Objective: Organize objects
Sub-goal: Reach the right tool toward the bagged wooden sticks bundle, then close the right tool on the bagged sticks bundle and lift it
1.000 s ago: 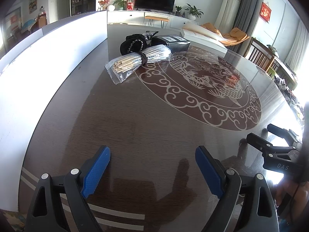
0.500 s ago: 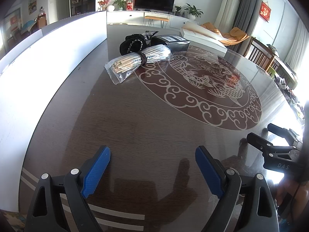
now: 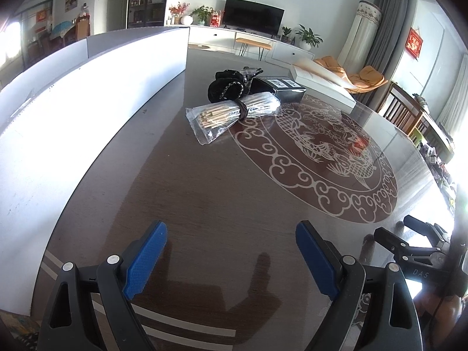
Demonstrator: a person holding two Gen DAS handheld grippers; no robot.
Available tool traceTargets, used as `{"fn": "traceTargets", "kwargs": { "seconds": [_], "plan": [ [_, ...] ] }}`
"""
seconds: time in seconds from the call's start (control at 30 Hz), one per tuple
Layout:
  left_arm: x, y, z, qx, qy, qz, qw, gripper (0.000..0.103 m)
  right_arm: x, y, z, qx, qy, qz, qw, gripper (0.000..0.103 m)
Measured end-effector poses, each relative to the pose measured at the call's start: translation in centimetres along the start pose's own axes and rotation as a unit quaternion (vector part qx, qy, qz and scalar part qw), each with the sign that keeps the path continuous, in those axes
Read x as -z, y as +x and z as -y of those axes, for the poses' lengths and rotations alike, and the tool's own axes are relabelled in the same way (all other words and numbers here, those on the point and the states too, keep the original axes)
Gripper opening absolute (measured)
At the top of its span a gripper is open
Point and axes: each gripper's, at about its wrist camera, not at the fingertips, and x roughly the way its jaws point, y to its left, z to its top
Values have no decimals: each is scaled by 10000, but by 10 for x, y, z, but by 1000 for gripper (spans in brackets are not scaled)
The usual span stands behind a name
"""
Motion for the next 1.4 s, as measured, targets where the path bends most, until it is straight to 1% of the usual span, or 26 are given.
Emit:
{"fn": "traceTargets", "kwargs": {
  "seconds": [0.2, 0.3, 0.4, 0.47, 0.5, 0.57, 0.63, 0.7, 0.77, 0.87, 0.93, 1.0, 1.03, 1.07, 1.1, 1.17, 1.2, 1.23, 1.27, 1.3, 1.4],
  "plan": [
    [-1, -3, -5, -111, -65, 70, 9999, 90, 0, 0, 0, 1, 0, -1, 10000, 103],
    [-1, -2, -14, -208, -265, 46, 9994, 90, 0, 0, 0, 2, 1, -3, 10000, 103],
    [-1, -4, -24, -197, -506, 104, 9985, 90, -1, 1, 0, -8, -1, -27, 10000, 103],
    [-1, -6, -28, -225, -579, 151, 9980, 90, -11, 7, -3, -56, -9, -239, 9997, 103],
    [-1, -7, -28, -233, -597, 168, 9978, 90, -18, 9, -4, -163, 73, -266, 9995, 103],
    [-1, -7, -29, -262, -616, 187, 9976, 90, -39, 12, -11, -443, 314, -161, 9984, 103],
    [-2, -6, -30, -289, -643, 184, 9973, 90, -67, 19, -26, -716, 491, -50, 9962, 103],
    [-2, -6, -31, -307, -676, 181, 9971, 90, -97, 31, -47, -1066, 613, -28, 9924, 103],
    [-1, -6, -33, -323, -711, 190, 9968, 90, -125, 48, -73, -1360, 709, -115, 9881, 103],
    [-1, -7, -35, -322, -761, 207, 9964, 90, -156, 75, -114, -1612, 896, -313, 9823, 103],
    [-2, -7, -36, -308, -780, 201, 9963, 90, -170, 93, -140, -1577, 909, -506, 9820, 103],
    [-2, -7, -36, -300, -774, 196, 9964, 90, -177, 106, -162, -1413, 841, -662, 9842, 103],
    [-2, -7, -36, -297, -768, 201, 9964, 90, -178, 112, -171, -1299, 759, -753, 9857, 103],
    [-2, -8, -36, -293, -764, 205, 9964, 90, -179, 113, -180, -1072, 583, -720, 9899, 103],
    [-2, -7, -36, -288, -760, 205, 9965, 90, -177, 114, -186, -908, 403, -725, 9924, 99],
    [-3, -6, -35, -279, -749, 186, 9966, 90, -172, 110, -193, -687, 13, -585, 9959, 78],
    [-3, -6, -35, -275, -742, 173, 9967, 90, -167, 106, -194, -585, -221, -513, 9967, 59],
    [-3, -5, -34, -268, -736, 163, 9968, 90, -161, 102, -194, -492, -454, -466, 9967, 45],
    [-3, -5, -34, -260, -728, 158, 9969, 90, -155, 98, -192, -419, -657, -424, 9961, 43],
    [-3, -5, -33, -252, -720, 159, 9970, 90, -148, 93, -186, -440, -779, -382, 9953, 41],
    [-3, -4, -32, -236, -699, 162, 9971, 90, -124, 77, -159, -362, -905, -288, 9948, 39]
  ]
}}
